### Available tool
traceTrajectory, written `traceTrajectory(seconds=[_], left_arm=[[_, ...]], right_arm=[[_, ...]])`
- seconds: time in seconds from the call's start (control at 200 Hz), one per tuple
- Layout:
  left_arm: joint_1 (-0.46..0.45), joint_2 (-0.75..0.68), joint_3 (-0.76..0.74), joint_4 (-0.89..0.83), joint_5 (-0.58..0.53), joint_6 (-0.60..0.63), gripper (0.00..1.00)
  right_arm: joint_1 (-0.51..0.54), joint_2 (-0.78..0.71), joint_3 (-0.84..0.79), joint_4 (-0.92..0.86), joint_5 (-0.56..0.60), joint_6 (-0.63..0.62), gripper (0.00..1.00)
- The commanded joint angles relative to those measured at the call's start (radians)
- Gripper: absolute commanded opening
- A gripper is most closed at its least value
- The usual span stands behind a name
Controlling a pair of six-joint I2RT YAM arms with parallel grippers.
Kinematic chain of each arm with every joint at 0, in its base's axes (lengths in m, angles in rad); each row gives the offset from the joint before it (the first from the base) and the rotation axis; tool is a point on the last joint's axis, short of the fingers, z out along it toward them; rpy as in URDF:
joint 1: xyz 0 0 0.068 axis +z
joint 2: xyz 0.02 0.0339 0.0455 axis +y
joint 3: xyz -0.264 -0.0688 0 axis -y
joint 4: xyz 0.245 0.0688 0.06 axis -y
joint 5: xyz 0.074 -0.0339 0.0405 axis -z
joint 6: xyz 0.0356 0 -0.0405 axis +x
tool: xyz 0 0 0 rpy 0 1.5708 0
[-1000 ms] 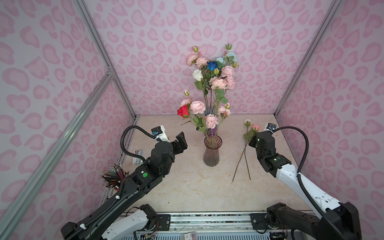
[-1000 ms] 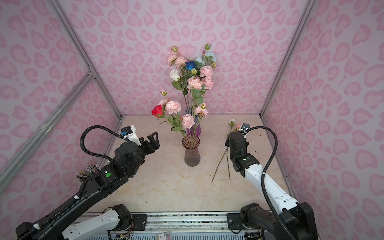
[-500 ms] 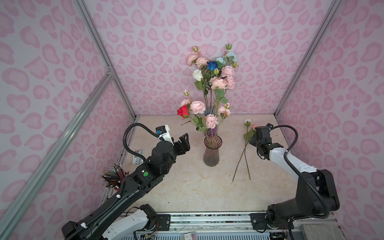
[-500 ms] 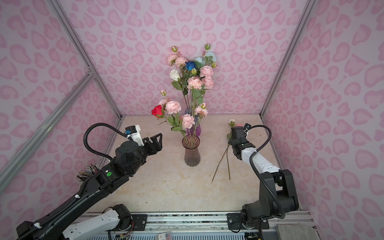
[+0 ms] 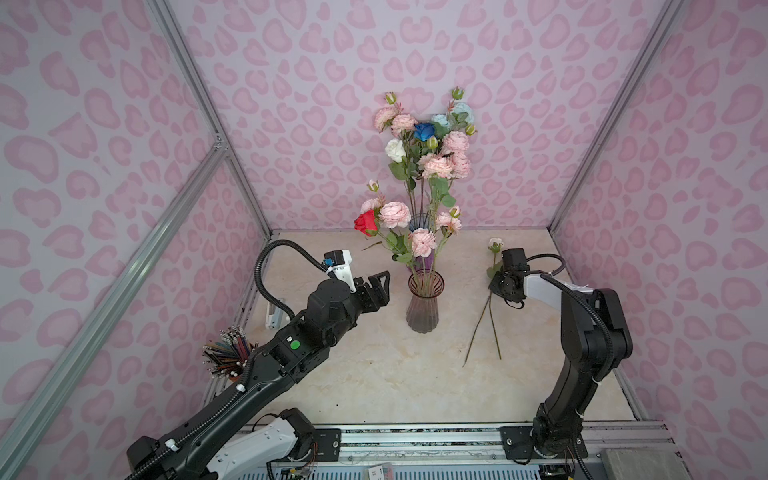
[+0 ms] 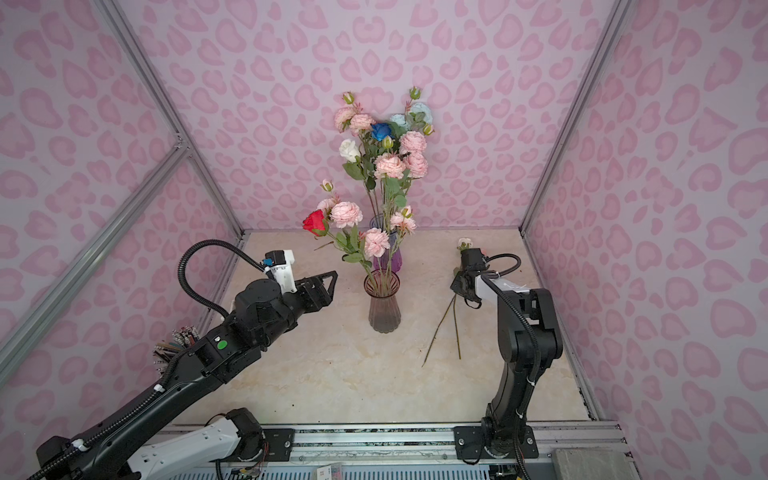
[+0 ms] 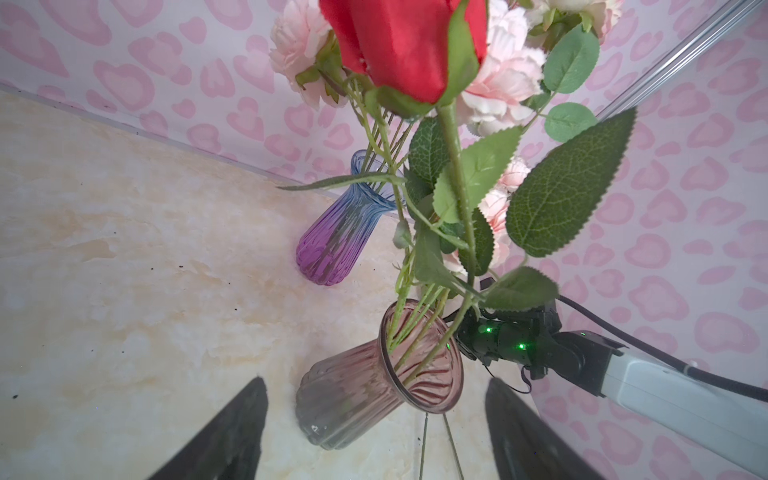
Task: Arrange the flowers into the vase
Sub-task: 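Close the right gripper on the rose bud stems while the left gripper holds the vase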
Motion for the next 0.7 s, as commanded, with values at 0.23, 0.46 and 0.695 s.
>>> traceTrajectory(seconds=[0.23,0.46,0.695], left_arm=[[0.001,-0.003,0.006,0.017,0.002,-0.003,0.83],[0.001,-0.004,0.006,0.019,0.006,-0.006,0.83],[0.0,-0.006,0.006,0.019,-0.002,-0.001,0.83]], right_arm=[[-0.003,0.006,-0.004,0.021,-0.051,0.028,0.26],[0.001,-0.057,-0.085,0.151,-0.078,0.05,0.21],[0.003,0.009,-0.043,0.14,-0.092,0.057,0.21]])
